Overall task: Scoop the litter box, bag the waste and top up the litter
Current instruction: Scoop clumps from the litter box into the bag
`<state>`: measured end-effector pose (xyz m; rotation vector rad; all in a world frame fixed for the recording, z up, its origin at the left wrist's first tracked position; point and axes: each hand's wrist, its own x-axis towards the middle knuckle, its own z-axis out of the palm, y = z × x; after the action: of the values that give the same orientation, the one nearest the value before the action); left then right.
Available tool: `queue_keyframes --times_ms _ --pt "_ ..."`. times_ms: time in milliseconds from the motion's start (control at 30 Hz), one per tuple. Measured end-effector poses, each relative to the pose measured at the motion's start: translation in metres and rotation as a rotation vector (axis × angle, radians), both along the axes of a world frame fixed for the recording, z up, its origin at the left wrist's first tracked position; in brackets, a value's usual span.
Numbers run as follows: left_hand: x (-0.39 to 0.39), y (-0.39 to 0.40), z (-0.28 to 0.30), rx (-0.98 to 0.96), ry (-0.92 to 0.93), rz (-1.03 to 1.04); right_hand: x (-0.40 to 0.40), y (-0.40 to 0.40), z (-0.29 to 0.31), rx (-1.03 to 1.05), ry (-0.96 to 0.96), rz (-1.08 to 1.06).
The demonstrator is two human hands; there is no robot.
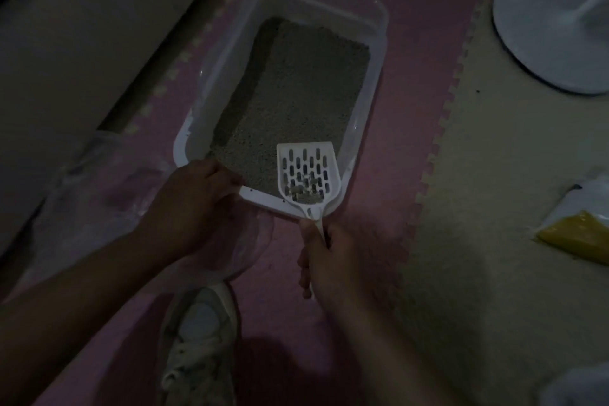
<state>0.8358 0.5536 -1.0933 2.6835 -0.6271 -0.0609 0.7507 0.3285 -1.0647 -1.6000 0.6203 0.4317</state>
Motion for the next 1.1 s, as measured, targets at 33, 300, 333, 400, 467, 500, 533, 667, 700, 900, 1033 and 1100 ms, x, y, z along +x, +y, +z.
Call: queue_keyframes --times_ms 33,300,333,400,467,500,533,667,700,900,1033,1100 --pt "0.000 0.000 0.000 0.000 -0.004 0.002 0.001 -0.001 0.000 -0.001 -0.008 0.002" --pt "0.000 -0.002 0.001 -0.006 0.006 0.001 -0.002 -0.003 -0.003 -0.022 -0.026 0.005" --pt "0.000 -0.002 0.001 -0.006 -0.003 -0.005 -0.002 -0.003 -0.003 -0.026 -0.027 0.012" --pt "0.000 -0.003 0.001 -0.005 0.004 0.003 -0.002 -0.003 -0.001 -0.028 -0.014 0.017" --pt "0.001 -0.002 0.000 -0.011 0.013 0.015 -0.002 -0.004 0.000 -0.015 -0.013 0.008" --pt "0.001 -0.002 0.000 -0.012 0.013 0.015 -0.003 -0.004 0.000 -0.021 -0.012 0.009" --pt "0.001 -0.002 0.000 -0.012 0.016 0.015 -0.003 -0.004 0.000 -0.029 -0.007 0.011" --pt "0.000 -0.001 0.000 -0.002 0.008 0.003 -0.003 -0.003 0.001 -0.014 0.015 0.016" --pt "0.000 -0.001 0.000 0.001 0.012 0.002 -0.002 -0.003 0.003 -0.011 0.017 0.017" --pt "0.001 -0.002 0.003 0.008 -0.005 -0.009 0.001 -0.003 0.006 -0.014 0.017 0.016" --pt "0.000 0.001 0.005 -0.039 0.058 -0.023 0.000 -0.005 0.012 0.012 0.019 0.045" --pt "-0.004 0.003 0.007 -0.107 0.061 0.017 -0.001 -0.004 0.013 0.067 0.016 0.040"
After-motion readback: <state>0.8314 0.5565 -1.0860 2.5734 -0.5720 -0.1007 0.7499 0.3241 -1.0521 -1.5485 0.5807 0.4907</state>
